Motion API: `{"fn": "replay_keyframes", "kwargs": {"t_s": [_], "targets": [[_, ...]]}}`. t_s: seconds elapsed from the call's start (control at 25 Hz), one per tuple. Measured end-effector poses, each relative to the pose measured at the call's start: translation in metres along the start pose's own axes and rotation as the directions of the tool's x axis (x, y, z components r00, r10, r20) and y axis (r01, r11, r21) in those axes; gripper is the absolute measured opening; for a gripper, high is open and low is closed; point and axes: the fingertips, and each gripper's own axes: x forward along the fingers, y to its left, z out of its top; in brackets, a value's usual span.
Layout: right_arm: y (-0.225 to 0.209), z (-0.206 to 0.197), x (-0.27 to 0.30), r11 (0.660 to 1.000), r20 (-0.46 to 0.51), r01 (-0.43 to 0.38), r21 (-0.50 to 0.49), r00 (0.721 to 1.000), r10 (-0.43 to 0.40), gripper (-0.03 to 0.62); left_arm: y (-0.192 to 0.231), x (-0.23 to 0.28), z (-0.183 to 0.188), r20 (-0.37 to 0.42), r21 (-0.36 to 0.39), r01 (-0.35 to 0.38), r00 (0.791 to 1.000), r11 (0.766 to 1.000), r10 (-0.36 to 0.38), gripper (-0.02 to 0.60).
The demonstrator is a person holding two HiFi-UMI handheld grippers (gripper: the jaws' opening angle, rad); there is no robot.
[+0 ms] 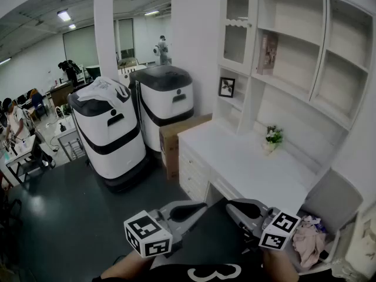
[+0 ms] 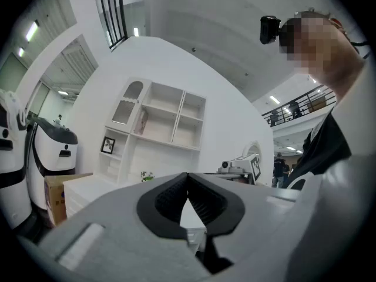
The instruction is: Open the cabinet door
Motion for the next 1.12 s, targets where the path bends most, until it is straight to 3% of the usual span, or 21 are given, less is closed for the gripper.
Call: {"fn": "replay_keyframes", "kwargs": {"t_s": [0.4, 0.64, 0.88, 1.12], "targets": [[0.013, -0.006, 0.026, 0.999, 0.002, 0.031, -0.018, 1.0, -0.031, 0.0, 0.027, -0.036, -0.001, 0.002, -0.008, -0.007, 1.0, 1.0, 0.007, 0.005], [0.004, -0.011, 0.049, 1.0, -0.001, -0.011, -0.001, 1.0, 0.011, 0.0, 0.05, -0.034, -0.006, 0.001, -0.027, -0.013, 1.0, 1.0, 0.013, 0.005], [-0.045, -0.015, 0.072, 0.999, 0.001, 0.017, 0.044, 1.0, -0.017, 0.0, 0.09, -0.016, -0.011, -0.016, -0.043, -0.024, 1.0, 0.999, 0.023, 0.005], [-0.124, -0.016, 0.119, 0.997, -0.009, 0.011, 0.07, 1.0, -0.011, 0.0, 0.168, 0.021, -0.017, -0.044, -0.073, -0.054, 0.998, 0.996, 0.051, 0.005]]}}
